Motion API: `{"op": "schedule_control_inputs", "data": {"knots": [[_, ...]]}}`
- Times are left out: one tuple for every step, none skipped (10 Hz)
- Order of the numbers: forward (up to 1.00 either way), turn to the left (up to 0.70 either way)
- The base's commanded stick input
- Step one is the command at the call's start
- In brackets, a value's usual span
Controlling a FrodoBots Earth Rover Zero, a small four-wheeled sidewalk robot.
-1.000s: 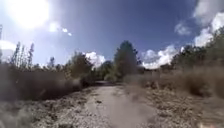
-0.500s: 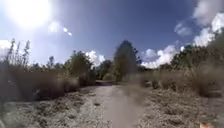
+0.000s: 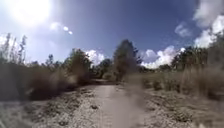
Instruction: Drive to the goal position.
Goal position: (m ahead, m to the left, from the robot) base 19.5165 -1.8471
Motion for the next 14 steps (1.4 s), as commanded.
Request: {"op": "schedule_control_inputs", "data": {"knots": [[0.45, 0.00], [0.45, 0.00], [0.45, 0.00], [0.45, 0.00], [0.45, 0.00], [0.45, 0.00], [0.45, 0.00], [0.45, 0.00], [0.45, 0.00], [0.45, 0.00], [0.45, 0.00], [0.45, 0.00], [0.45, 0.00], [0.45, 0.00]]}}
